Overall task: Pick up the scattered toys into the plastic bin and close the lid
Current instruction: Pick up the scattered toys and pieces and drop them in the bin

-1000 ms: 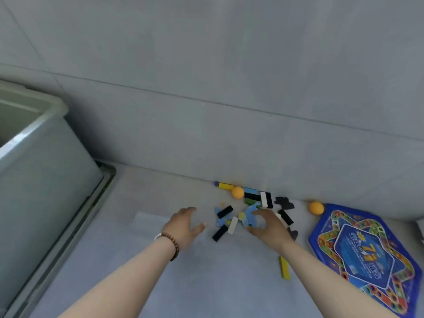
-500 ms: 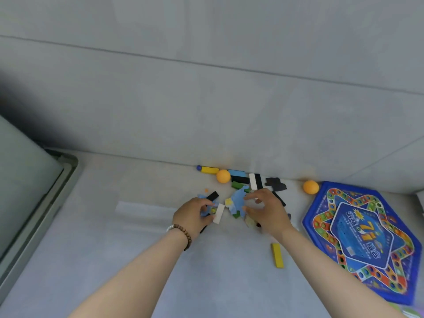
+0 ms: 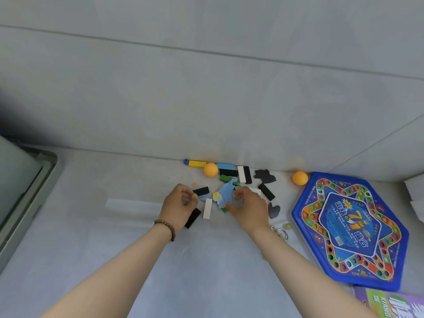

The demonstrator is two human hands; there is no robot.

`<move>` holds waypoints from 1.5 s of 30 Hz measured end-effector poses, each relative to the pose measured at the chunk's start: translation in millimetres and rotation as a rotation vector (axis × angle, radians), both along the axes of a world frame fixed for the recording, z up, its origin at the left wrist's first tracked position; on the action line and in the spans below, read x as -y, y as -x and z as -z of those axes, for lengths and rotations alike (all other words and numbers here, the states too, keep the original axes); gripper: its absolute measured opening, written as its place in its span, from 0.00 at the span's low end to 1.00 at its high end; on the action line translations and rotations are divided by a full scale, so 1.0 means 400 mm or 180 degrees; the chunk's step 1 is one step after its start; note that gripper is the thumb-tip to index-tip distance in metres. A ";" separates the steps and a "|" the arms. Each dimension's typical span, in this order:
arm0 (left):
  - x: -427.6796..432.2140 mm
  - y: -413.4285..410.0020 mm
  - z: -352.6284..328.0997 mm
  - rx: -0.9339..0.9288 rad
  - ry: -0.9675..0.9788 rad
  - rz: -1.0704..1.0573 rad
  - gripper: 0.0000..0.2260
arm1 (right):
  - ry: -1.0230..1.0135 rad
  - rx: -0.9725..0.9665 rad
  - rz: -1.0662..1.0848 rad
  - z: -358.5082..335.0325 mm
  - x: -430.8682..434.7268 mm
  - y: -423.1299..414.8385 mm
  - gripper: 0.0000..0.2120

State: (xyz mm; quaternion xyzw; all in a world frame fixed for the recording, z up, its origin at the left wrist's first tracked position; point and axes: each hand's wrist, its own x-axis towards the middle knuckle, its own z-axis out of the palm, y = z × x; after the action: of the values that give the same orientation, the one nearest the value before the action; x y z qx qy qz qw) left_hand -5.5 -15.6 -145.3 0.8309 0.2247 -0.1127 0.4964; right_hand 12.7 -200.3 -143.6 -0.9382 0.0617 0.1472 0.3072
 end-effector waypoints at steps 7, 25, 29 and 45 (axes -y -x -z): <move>-0.032 -0.002 -0.022 -0.0751 0.1309 -0.0980 0.06 | 0.0476 -0.0440 0.0556 0.015 -0.075 -0.042 0.20; -0.037 0.075 0.022 -0.0435 -0.0492 0.0524 0.07 | 0.0258 -0.0989 0.0210 -0.029 -0.081 -0.021 0.14; -0.049 0.066 0.015 -0.0490 0.0049 0.0275 0.06 | -0.0831 -0.0926 0.0556 -0.034 -0.070 -0.015 0.19; -0.107 0.057 -0.043 -0.0993 0.2478 -0.0984 0.08 | -0.1060 -0.0803 0.0867 -0.010 -0.160 0.034 0.08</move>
State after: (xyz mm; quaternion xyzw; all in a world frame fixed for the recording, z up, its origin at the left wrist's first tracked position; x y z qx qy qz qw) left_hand -28.1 27.3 -128.3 0.5118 0.3592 -0.2374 0.7434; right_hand -1.0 -136.1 -139.4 -0.8318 0.2002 0.2285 0.4645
